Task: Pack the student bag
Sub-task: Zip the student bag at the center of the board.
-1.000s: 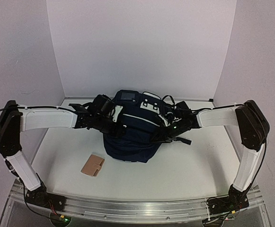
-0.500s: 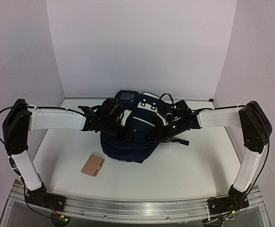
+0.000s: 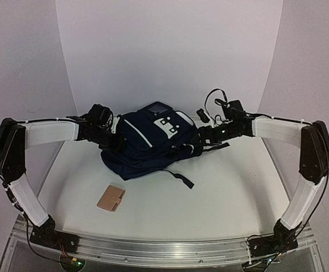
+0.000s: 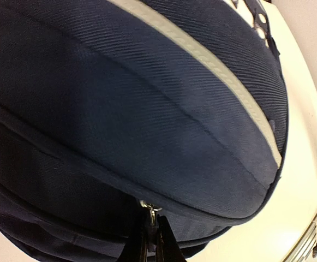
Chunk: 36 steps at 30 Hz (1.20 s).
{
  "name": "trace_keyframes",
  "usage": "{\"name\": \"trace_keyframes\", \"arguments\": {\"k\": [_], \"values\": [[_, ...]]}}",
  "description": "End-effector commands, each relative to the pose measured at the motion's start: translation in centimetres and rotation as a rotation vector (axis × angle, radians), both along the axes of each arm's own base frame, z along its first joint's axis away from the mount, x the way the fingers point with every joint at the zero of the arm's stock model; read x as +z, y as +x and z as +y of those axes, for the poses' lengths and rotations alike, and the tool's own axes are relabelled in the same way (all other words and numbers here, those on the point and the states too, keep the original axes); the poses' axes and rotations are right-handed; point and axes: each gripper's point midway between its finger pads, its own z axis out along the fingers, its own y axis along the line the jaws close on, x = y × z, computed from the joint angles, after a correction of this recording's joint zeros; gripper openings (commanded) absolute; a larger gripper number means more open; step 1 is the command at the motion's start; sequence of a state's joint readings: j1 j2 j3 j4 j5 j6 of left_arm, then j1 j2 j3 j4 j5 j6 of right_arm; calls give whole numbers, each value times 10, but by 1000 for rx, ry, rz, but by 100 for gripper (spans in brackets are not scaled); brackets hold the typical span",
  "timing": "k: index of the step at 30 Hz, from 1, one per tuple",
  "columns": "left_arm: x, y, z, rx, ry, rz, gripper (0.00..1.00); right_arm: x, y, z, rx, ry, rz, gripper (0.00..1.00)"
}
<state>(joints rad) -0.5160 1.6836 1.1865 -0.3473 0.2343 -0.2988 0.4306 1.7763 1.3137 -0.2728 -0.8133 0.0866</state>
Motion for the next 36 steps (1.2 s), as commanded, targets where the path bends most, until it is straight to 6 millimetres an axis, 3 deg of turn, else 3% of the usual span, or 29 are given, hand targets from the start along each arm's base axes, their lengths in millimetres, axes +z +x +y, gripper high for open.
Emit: {"name": "trace_keyframes", "arguments": {"k": [1, 8, 12, 19, 23, 27, 30, 33, 36], "values": [[21, -16, -27, -170, -5, -61, 0, -20, 10, 30, 56, -9, 8, 83], [6, -49, -46, -260, 12, -35, 0, -36, 8, 87, 88, 71, 31, 73], [9, -65, -59, -302, -12, -43, 0, -46, 7, 107, 73, 115, 61, 59], [5, -92, -105, -396, -40, -34, 0, -50, 9, 125, 40, 154, 71, 28], [2, -103, -139, -429, -13, -61, 0, -44, 11, 128, 29, 176, 75, 23], [5, -107, -177, -415, -37, -94, 1, -36, 8, 132, 33, 198, 73, 22], [11, -104, -194, -391, -79, -116, 6, -31, 5, 129, 34, 198, 65, 23], [16, -98, -191, -349, -78, -137, 17, -28, 2, 116, 23, 182, 34, 38], [19, -100, -183, -340, -62, -148, 25, -28, 3, 87, -12, 146, 15, 51]]}}
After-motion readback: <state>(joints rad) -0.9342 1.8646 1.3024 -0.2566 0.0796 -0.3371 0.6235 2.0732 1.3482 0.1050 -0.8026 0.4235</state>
